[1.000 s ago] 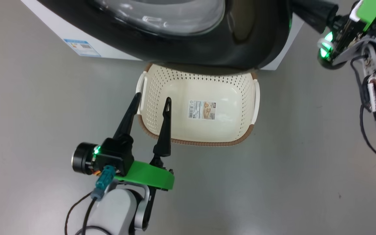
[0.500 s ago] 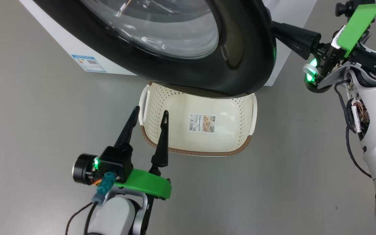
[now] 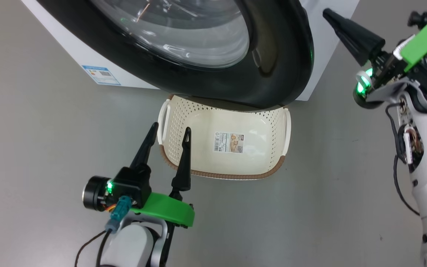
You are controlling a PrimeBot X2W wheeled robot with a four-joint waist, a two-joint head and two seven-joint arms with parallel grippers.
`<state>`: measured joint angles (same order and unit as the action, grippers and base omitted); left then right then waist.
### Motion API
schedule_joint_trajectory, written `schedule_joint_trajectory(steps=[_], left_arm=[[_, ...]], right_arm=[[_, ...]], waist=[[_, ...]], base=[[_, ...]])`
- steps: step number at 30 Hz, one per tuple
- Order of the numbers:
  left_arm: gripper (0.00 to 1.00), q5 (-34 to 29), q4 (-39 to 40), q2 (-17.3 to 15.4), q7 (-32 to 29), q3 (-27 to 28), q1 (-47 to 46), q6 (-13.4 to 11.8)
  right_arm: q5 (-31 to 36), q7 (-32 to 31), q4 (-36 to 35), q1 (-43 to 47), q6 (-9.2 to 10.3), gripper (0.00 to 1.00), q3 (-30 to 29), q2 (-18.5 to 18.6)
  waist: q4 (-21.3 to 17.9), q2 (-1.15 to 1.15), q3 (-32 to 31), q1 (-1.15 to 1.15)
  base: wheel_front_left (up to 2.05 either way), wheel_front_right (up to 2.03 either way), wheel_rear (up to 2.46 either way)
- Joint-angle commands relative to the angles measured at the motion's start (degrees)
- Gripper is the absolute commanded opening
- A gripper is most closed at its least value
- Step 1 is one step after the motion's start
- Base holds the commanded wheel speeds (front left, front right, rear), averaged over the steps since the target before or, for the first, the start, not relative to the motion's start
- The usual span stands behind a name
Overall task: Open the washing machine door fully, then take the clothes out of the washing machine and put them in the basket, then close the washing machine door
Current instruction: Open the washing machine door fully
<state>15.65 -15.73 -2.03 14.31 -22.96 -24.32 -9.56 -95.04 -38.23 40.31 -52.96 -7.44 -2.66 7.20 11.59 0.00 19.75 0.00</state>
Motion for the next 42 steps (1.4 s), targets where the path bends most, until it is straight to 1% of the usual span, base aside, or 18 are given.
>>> schedule_joint_trajectory(steps=[1,2,3,4,5,11,16,23,26,31,35,39,42], left_arm=[[1.0,0.24,1.17,-0.85,0.69,1.84,0.59,0.08],[1.0,0.2,1.15,-0.85,0.69,1.93,0.7,0.05],[1.0,0.16,1.13,-0.85,0.69,2.03,0.79,0.05],[1.0,0.14,1.11,-0.85,0.69,2.13,0.88,0.06],[1.0,0.11,1.11,-0.85,0.69,2.25,0.97,0.08],[1.0,-0.03,0.95,-0.85,0.69,3.01,1.61,0.2],[1.0,-0.18,0.59,-0.85,0.69,3.75,2.27,0.38],[1.0,-0.77,-0.25,-0.85,0.69,5.01,3.96,0.93],[1.0,-1.08,-0.71,-0.85,0.69,5.54,4.73,1.35],[1.0,-1.38,-1.44,-0.85,0.69,6.21,6.09,2.01],[1.0,-1.68,-1.71,-0.85,0.69,6.99,7.17,2.45],[1.0,-2.11,-1.91,-0.85,0.69,7.98,8.15,2.93],[1.0,-2.41,-2.02,-0.85,0.69,8.63,9.16,3.14]], right_arm=[[0.33,0.55,-2.27,1.24,-0.05,0.0,0.13,-0.9],[0.45,1.48,-2.91,2.24,-0.05,0.15,-0.44,-1.01],[0.36,1.99,-3.52,3.24,-0.05,0.49,-0.92,-1.2],[0.51,2.51,-4.4,4.31,-0.05,0.96,-1.32,-1.29],[0.42,3.28,-5.12,5.43,-0.05,1.0,-1.99,-1.47],[2.59,7.16,-10.84,13.34,-0.05,1.0,-3.22,-2.36],[5.27,11.36,-16.7,20.84,-0.05,1.0,-2.9,-3.11],[9.05,18.87,-25.08,31.3,-0.05,1.0,-0.69,-3.79],[11.17,23.09,-28.47,34.7,-0.05,1.0,0.22,-3.85],[17.9,32.3,-32.53,39.41,-0.05,1.0,2.97,-2.33],[25.62,40.64,-34.26,42.54,-0.05,1.0,6.85,0.74],[34.27,49.6,-32.75,44.51,-0.05,1.0,10.02,3.44],[40.17,52.24,-30.48,45.22,-0.05,1.0,10.4,3.98]], waist=[[-0.17,0.0,-0.12,0.0],[-0.31,0.0,-0.27,0.0],[-0.42,0.0,-0.35,0.0],[-0.52,0.0,-0.47,0.0],[-0.65,0.0,-0.57,0.0],[-1.45,0.0,-1.45,0.0],[-2.17,0.0,-2.48,0.0],[-3.41,0.0,-4.76,0.0],[-3.88,0.0,-5.8,0.0],[-4.33,0.0,-7.99,0.0],[-4.69,0.0,-9.66,0.0],[-5.14,0.0,-11.2,0.0],[-5.54,0.0,-12.56,0.0]], base=[[0.0,0.0,0.0],[0.0,0.0,0.0],[0.0,0.0,0.0],[0.0,0.0,0.0],[0.0,0.0,0.0],[0.0,0.0,0.0],[0.0,0.0,0.0],[0.0,0.0,0.0],[0.0,0.0,0.0],[0.0,0.0,0.0],[0.0,0.0,0.0],[0.0,0.0,0.0],[0.0,0.0,0.0]])
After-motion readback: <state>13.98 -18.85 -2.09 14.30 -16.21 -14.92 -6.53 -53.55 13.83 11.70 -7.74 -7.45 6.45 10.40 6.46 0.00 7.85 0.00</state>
